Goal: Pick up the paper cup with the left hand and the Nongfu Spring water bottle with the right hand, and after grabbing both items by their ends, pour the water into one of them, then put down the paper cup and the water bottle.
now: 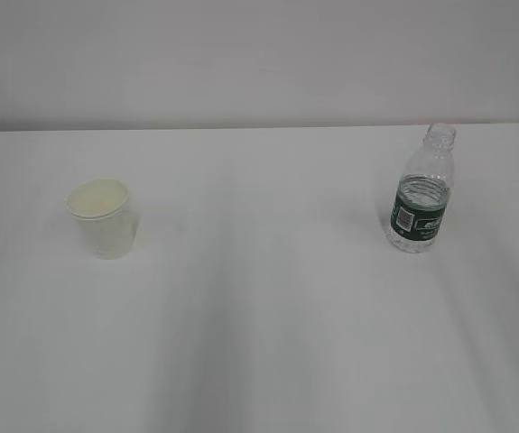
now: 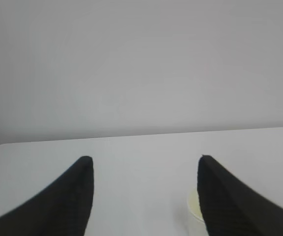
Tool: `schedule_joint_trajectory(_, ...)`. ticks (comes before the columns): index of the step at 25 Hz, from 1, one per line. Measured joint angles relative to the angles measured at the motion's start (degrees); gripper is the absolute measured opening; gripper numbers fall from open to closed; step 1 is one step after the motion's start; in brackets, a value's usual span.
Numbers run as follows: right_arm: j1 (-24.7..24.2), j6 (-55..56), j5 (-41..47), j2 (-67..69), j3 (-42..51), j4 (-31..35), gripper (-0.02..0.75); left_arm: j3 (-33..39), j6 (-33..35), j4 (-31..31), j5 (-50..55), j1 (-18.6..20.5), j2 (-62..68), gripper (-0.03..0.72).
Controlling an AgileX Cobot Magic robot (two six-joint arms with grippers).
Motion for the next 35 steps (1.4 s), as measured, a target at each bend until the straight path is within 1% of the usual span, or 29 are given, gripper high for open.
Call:
schedule_joint_trajectory(5,0.0,0.0,-3.1,4.5,0.0,0.8,0.563,0.0,0.0,0.0,-6.2,0.0,5.2,0.473)
schedule_joint_trajectory(11,0.0,0.0,-4.3,7.6,0.0,1.0,0.563,0.0,0.0,-1.2,-14.8,0.0,10.9,0.466)
schedule_joint_trajectory(16,0.0,0.0,-9.6,10.6,0.0,0.9,0.547,0.0,0.0,-3.6,-20.4,0.0,15.3,0.462)
schedule_joint_trajectory(22,0.0,0.0,-14.5,16.8,0.0,0.7,0.541,0.0,-0.1,-4.6,-24.2,0.0,21.3,0.452)
schedule_joint_trajectory(25,0.0,0.2,-16.7,20.1,0.1,0.7,0.540,0.0,-1.5,-4.6,-25.9,0.0,23.9,0.450)
schedule_joint_trajectory(30,0.0,3.1,-26.2,23.0,4.5,0.7,0.540,3.9,-4.6,-4.6,-33.2,0.0,27.3,0.450)
schedule_joint_trajectory(35,0.0,3.9,-29.2,23.2,9.8,0.7,0.540,9.8,-8.9,-2.9,-40.9,0.0,28.0,0.444)
